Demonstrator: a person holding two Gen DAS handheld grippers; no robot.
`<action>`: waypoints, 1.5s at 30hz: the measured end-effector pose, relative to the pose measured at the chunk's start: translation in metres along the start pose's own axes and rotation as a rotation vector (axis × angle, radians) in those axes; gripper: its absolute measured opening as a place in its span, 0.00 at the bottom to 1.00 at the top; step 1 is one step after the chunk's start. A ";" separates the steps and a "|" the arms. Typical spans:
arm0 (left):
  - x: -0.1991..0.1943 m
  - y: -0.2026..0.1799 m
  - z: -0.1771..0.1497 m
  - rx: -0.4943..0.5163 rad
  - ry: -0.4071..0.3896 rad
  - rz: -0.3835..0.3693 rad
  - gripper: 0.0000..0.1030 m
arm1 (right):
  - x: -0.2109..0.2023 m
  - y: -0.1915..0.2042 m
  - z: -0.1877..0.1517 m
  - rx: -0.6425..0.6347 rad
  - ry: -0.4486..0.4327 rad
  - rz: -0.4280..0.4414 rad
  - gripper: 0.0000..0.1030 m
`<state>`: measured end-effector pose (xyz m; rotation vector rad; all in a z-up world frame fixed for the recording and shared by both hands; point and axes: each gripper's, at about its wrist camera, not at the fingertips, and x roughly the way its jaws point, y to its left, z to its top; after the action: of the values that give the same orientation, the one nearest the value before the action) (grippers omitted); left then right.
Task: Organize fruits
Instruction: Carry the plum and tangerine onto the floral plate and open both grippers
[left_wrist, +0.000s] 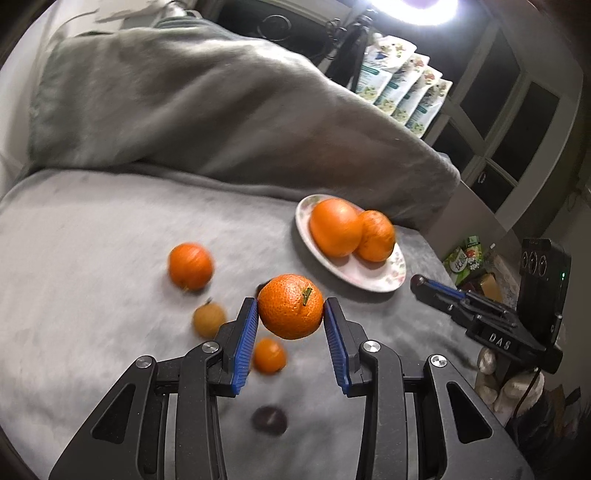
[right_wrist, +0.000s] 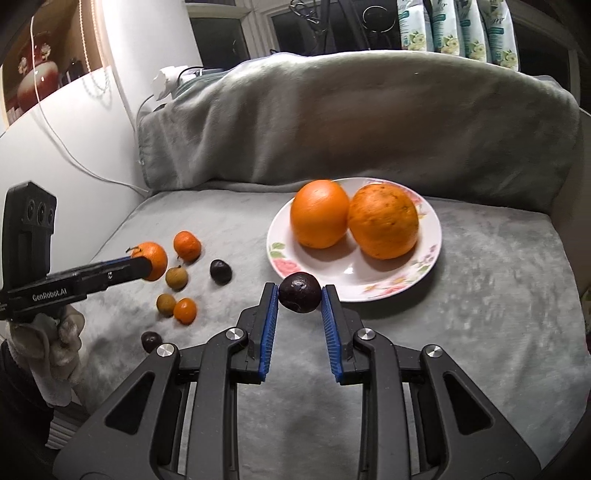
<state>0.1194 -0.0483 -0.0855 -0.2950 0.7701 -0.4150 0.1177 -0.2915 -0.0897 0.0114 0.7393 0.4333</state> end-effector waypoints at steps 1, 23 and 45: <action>0.004 -0.004 0.005 0.008 -0.001 -0.008 0.34 | 0.000 -0.001 0.000 -0.001 -0.001 -0.006 0.25; 0.071 -0.053 0.024 0.086 0.064 -0.060 0.34 | 0.018 -0.055 0.011 0.052 0.014 -0.081 0.25; 0.088 -0.072 0.027 0.195 0.054 -0.031 0.62 | 0.024 -0.075 0.022 0.084 -0.016 -0.091 0.58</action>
<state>0.1773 -0.1491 -0.0914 -0.1137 0.7727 -0.5253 0.1768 -0.3477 -0.1011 0.0593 0.7388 0.3149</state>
